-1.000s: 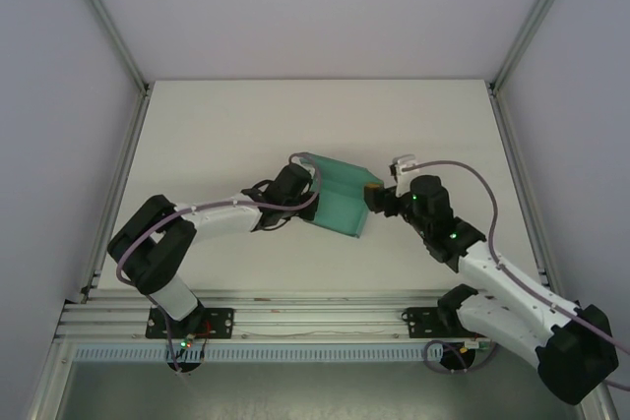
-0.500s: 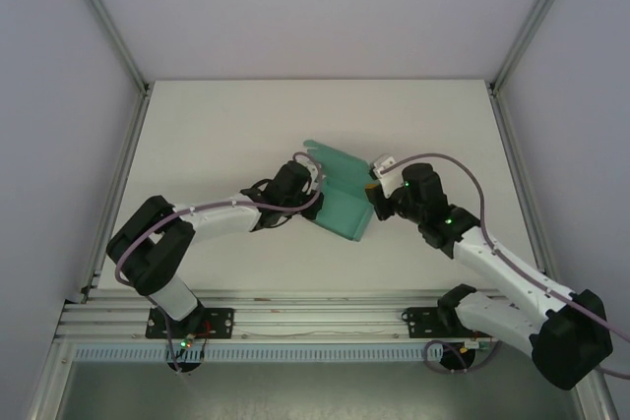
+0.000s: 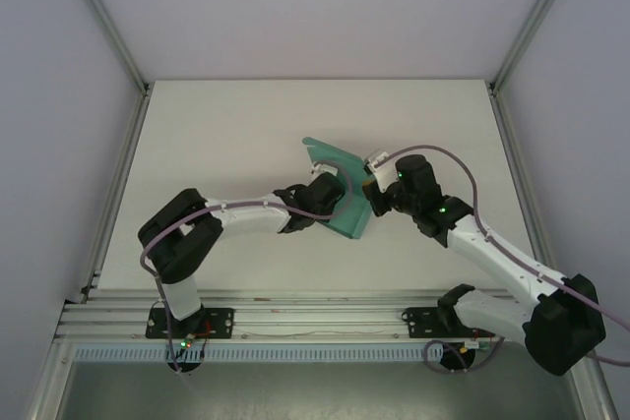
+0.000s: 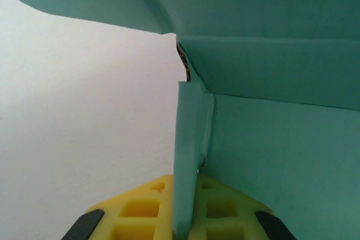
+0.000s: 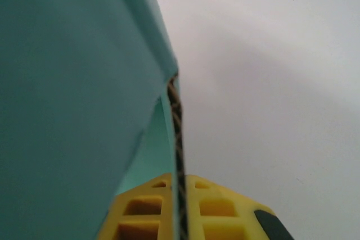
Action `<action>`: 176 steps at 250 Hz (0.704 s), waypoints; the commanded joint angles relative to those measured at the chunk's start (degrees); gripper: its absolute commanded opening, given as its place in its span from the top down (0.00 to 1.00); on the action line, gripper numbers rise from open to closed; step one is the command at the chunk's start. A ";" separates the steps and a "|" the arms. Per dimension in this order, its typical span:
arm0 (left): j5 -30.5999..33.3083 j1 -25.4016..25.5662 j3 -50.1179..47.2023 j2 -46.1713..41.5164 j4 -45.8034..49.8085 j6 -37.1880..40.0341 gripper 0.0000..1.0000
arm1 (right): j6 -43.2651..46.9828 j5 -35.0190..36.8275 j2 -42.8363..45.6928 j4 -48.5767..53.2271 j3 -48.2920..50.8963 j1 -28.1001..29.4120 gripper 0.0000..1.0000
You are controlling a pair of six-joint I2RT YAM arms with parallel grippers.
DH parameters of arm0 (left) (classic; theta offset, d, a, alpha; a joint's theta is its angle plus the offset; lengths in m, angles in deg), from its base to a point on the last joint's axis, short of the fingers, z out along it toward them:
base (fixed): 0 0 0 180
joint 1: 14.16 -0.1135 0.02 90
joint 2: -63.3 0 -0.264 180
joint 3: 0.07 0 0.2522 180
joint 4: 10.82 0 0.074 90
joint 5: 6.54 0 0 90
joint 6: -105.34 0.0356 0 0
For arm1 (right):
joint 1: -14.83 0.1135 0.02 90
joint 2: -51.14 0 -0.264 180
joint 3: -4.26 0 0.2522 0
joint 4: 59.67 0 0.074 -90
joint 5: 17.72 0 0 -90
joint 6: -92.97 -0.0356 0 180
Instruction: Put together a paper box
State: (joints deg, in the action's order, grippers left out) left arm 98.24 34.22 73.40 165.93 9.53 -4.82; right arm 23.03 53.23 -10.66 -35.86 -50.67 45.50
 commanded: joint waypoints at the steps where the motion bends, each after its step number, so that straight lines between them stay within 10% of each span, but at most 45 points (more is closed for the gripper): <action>1: 10.63 -1.88 1.13 2.03 4.33 -4.27 1.00 | -3.13 -1.57 0.32 2.02 -1.81 0.31 1.00; 60: 6.00 -1.92 0.48 -0.09 3.95 -0.50 0.99 | -2.64 -2.62 0.45 1.20 -1.45 0.26 1.00; 176: -7.90 -2.47 -3.10 -13.02 0.88 -0.68 0.24 | 5.26 -12.93 -1.26 -5.72 2.69 0.23 1.00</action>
State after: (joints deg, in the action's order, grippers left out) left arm 91.51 31.97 70.25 154.85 9.37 -5.24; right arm 24.08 44.75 -11.38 -37.87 -48.92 45.52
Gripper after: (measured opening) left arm 0.677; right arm 0.065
